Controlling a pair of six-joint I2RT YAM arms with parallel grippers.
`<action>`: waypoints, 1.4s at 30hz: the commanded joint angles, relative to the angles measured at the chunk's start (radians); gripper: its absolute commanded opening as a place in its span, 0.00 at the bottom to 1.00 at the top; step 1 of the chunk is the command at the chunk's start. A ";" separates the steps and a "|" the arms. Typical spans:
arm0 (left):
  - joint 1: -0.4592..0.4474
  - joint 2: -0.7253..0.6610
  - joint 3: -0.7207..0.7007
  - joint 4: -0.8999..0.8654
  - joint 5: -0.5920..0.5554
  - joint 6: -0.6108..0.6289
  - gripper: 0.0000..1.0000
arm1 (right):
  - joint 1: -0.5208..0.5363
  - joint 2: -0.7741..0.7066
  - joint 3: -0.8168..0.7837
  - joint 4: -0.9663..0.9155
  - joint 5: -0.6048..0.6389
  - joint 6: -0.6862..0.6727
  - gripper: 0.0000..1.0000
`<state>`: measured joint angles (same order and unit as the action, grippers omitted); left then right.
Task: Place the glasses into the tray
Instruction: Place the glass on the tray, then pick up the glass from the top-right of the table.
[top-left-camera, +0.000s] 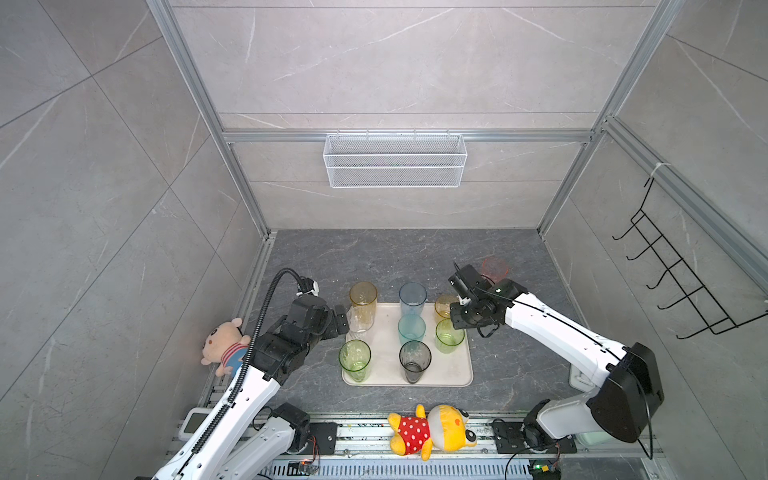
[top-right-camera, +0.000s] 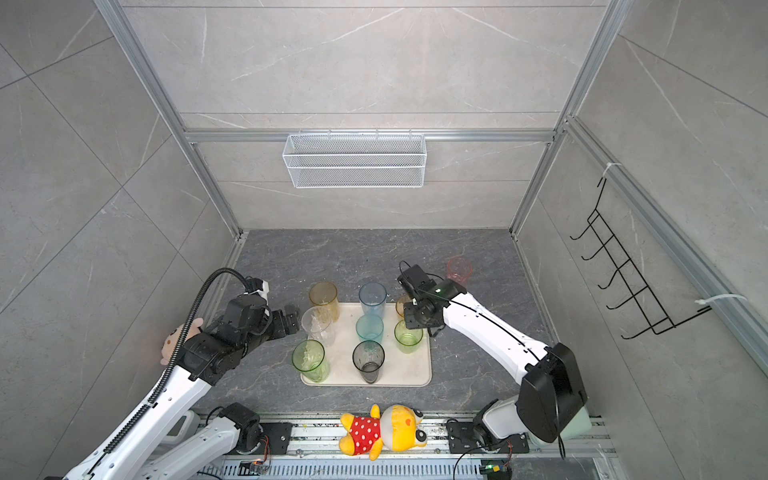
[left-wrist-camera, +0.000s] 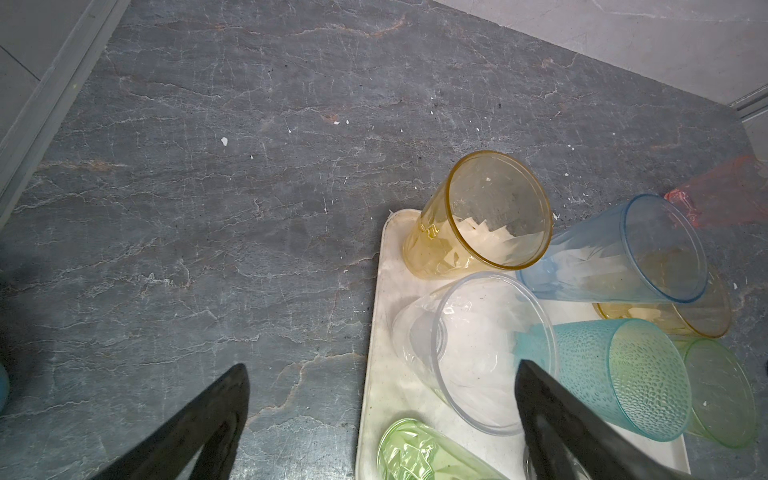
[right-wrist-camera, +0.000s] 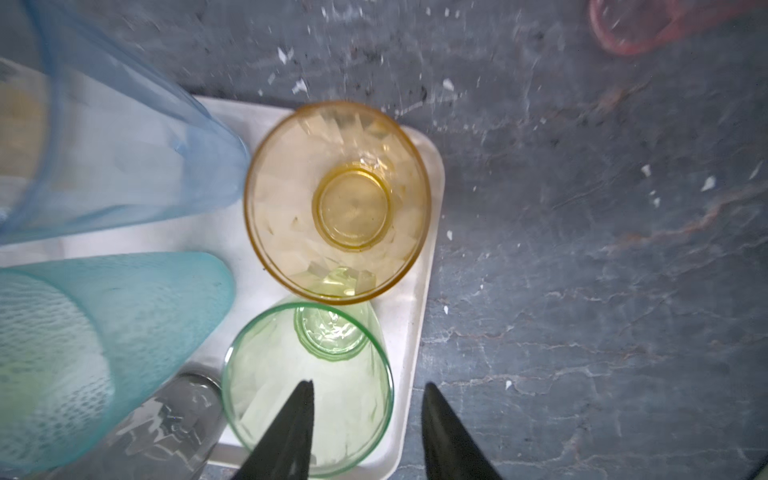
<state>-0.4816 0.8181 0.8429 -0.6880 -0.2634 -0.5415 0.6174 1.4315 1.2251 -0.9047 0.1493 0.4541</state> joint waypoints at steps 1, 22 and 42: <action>0.004 -0.014 0.021 -0.001 -0.026 -0.004 1.00 | -0.005 -0.037 0.072 -0.050 0.059 -0.045 0.47; 0.004 -0.007 0.020 0.002 -0.033 0.003 1.00 | -0.229 0.138 0.384 0.094 0.143 -0.167 0.68; 0.005 0.015 0.022 0.011 -0.037 0.010 1.00 | -0.571 0.298 0.295 0.242 -0.027 -0.035 0.81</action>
<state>-0.4816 0.8299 0.8429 -0.6876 -0.2867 -0.5411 0.0608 1.6989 1.5372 -0.6903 0.1516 0.3851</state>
